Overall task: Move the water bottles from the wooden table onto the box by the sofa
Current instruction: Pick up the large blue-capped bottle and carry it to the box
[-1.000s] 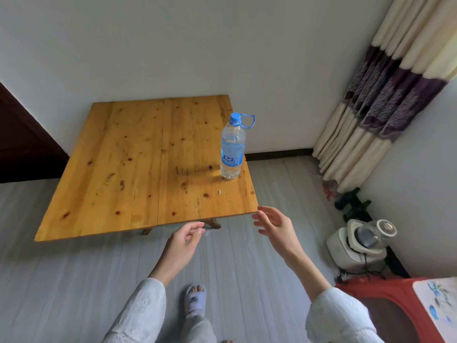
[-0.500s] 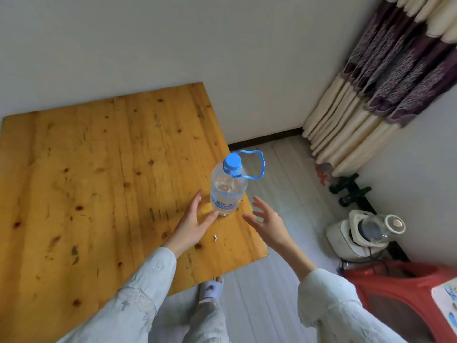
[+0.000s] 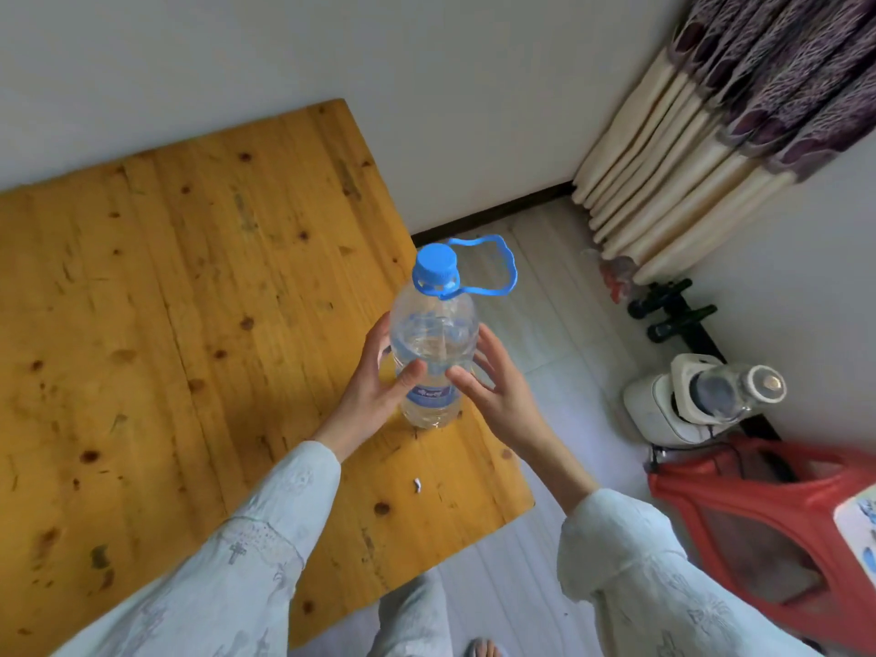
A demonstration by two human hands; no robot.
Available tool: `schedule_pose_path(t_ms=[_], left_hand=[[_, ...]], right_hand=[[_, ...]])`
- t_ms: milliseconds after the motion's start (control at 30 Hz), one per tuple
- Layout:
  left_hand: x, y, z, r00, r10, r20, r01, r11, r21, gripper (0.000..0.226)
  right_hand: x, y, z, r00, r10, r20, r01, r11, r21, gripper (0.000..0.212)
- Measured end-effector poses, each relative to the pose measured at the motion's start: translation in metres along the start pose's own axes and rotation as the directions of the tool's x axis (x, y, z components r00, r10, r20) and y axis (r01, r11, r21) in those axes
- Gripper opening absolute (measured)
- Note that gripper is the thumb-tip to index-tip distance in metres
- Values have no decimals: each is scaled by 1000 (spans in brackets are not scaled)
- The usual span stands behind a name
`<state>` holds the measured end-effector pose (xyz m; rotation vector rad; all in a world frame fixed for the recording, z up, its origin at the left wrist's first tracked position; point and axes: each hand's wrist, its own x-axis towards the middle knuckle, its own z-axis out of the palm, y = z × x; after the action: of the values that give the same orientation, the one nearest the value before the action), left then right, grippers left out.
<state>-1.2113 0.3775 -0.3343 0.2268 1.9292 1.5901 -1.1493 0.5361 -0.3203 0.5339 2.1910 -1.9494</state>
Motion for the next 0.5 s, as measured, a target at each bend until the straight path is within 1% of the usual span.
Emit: schedule_pose_path(t_ms=[100, 300, 367, 500], left_hand=[[19, 4, -5, 999, -42, 26, 43, 997, -62, 101], [53, -2, -16, 997, -65, 42, 70, 991, -117, 82], [60, -3, -13, 997, -74, -1, 73, 987, -141, 81], [63, 3, -1, 995, -59, -83, 47, 988, -147, 67]], right_hand=[[19, -7, 1, 1000, 4, 29, -4, 1000, 17, 58], [48, -7, 5, 1000, -30, 8, 29, 994, 108, 54], [54, -5, 7, 999, -25, -28, 28, 990, 140, 52], [50, -5, 7, 998, 20, -67, -4, 973, 230, 45]])
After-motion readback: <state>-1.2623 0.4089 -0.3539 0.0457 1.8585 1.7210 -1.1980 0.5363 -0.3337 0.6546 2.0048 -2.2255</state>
